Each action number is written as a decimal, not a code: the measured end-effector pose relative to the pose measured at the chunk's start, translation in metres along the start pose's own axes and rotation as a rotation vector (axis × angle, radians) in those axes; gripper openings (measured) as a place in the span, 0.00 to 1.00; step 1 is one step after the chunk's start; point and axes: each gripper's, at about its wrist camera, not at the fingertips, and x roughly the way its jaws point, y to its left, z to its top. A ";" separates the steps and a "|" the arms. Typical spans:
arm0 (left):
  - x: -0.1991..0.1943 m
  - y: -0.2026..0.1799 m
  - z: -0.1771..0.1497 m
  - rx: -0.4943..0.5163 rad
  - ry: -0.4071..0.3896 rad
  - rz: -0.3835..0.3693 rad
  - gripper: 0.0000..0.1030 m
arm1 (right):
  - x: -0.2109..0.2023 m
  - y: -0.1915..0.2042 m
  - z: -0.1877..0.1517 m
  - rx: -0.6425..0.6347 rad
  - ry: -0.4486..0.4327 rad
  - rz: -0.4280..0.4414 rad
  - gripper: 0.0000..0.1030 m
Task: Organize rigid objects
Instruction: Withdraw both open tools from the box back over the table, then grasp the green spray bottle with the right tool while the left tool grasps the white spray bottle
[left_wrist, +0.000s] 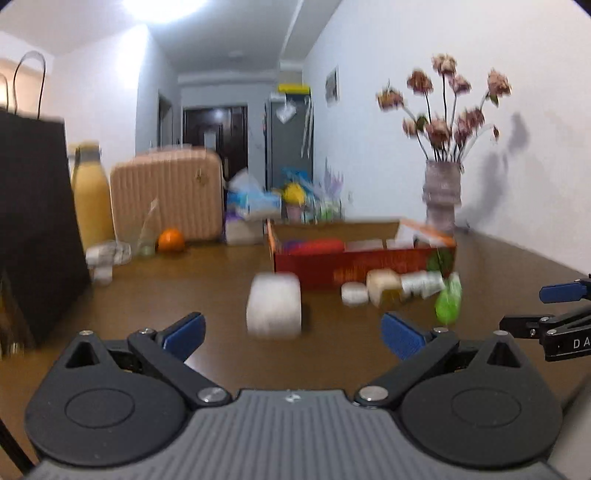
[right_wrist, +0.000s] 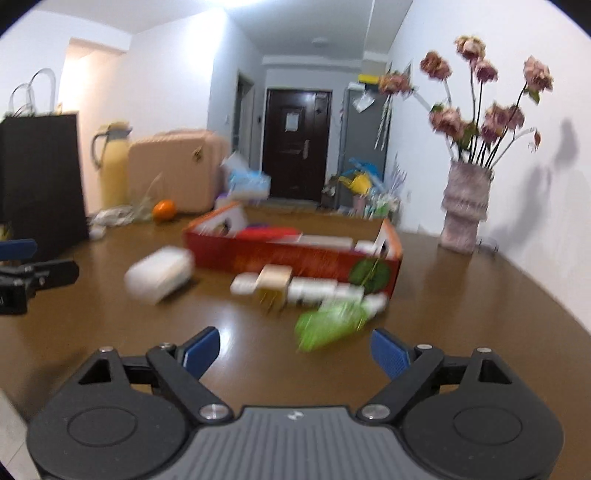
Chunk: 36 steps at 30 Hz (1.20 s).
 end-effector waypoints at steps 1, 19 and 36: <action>0.000 0.001 -0.003 0.022 0.026 0.008 1.00 | -0.005 0.004 -0.010 0.005 0.013 0.007 0.86; 0.107 -0.003 0.028 -0.004 0.120 -0.088 1.00 | 0.071 -0.033 0.011 0.160 0.084 -0.036 0.82; 0.260 -0.144 0.073 0.345 0.230 -0.391 0.49 | 0.140 -0.110 0.028 0.302 0.157 -0.045 0.47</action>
